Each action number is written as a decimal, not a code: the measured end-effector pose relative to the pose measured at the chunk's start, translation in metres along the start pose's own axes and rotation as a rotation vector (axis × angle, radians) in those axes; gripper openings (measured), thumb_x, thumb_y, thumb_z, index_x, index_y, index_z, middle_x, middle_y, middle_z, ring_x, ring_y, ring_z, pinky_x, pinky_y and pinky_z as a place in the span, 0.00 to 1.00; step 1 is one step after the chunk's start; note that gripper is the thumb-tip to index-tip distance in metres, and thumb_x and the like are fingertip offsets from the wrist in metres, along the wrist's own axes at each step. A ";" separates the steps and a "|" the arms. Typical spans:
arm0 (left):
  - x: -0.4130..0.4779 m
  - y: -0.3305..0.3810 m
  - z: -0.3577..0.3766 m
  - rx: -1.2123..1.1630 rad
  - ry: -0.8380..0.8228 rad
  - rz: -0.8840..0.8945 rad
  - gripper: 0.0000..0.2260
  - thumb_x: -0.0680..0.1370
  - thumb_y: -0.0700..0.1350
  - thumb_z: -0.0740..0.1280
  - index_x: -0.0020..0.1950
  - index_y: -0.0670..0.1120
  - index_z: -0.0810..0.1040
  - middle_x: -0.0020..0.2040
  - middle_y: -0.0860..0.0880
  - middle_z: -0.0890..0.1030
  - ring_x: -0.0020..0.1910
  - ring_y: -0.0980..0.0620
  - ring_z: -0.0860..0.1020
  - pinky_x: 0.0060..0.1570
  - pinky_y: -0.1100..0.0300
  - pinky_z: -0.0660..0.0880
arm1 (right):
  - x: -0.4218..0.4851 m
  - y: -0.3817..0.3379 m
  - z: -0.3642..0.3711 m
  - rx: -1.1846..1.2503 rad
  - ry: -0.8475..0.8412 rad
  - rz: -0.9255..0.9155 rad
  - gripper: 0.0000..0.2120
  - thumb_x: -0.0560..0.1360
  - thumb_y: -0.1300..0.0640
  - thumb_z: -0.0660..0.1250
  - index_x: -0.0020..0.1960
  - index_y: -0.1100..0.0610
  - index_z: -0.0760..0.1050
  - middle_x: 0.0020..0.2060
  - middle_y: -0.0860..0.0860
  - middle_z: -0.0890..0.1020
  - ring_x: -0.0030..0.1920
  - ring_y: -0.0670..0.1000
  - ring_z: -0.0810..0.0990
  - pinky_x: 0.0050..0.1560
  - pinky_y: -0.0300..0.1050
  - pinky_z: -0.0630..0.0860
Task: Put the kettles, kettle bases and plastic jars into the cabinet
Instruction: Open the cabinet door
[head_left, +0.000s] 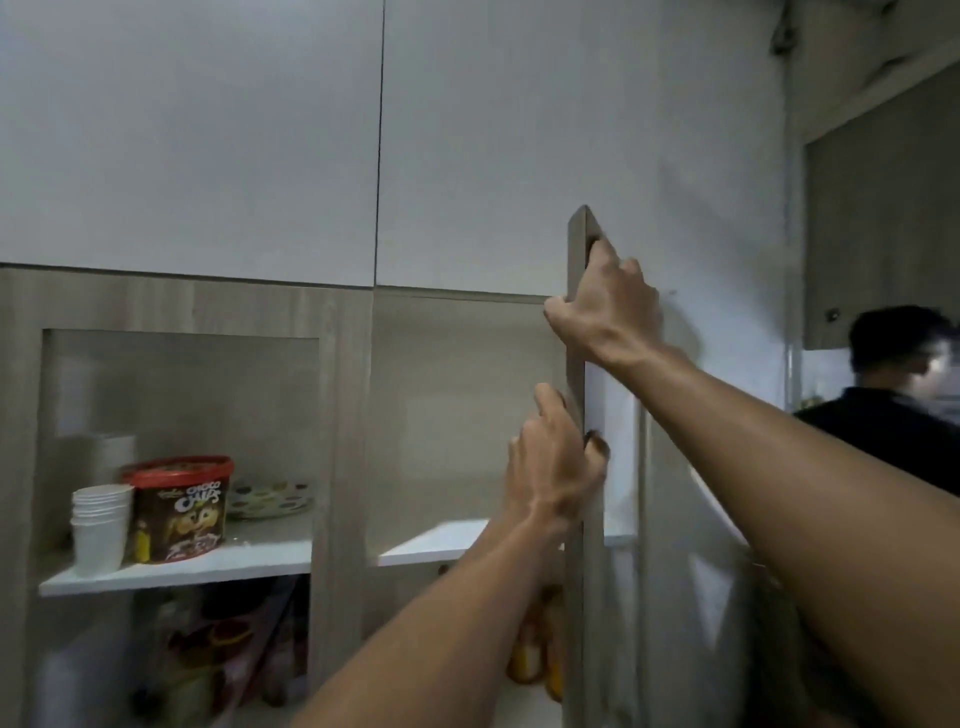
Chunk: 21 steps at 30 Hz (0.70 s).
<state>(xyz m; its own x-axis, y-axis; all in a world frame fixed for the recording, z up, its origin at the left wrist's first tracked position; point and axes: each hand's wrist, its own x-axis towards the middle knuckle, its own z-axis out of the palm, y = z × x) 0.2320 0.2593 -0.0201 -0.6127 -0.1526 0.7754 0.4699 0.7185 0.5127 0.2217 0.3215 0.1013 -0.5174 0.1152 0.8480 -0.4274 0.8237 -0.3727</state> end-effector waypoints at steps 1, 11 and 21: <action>-0.009 0.017 0.008 -0.030 -0.021 0.018 0.13 0.76 0.47 0.67 0.50 0.48 0.62 0.41 0.46 0.78 0.43 0.39 0.80 0.37 0.51 0.72 | -0.002 0.014 -0.017 -0.008 0.021 0.011 0.26 0.73 0.51 0.65 0.68 0.60 0.67 0.59 0.62 0.77 0.57 0.67 0.78 0.52 0.55 0.74; -0.050 0.166 0.152 -0.386 -0.319 -0.086 0.39 0.70 0.60 0.74 0.72 0.47 0.59 0.69 0.45 0.69 0.65 0.45 0.73 0.59 0.55 0.74 | 0.006 0.176 -0.160 0.020 0.092 0.231 0.06 0.71 0.65 0.60 0.48 0.64 0.69 0.38 0.56 0.73 0.42 0.61 0.73 0.41 0.48 0.66; -0.057 0.263 0.332 -0.337 -0.441 -0.042 0.44 0.72 0.58 0.73 0.78 0.50 0.49 0.69 0.41 0.61 0.67 0.39 0.65 0.66 0.44 0.70 | 0.056 0.387 -0.208 0.046 0.128 0.427 0.13 0.79 0.56 0.62 0.59 0.63 0.74 0.51 0.59 0.81 0.47 0.59 0.80 0.41 0.47 0.72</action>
<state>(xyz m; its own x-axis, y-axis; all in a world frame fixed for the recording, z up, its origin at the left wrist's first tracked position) 0.1797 0.6825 -0.0516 -0.8091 0.1738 0.5614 0.5722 0.4505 0.6853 0.1812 0.7625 0.0830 -0.5598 0.5099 0.6531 -0.2294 0.6621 -0.7135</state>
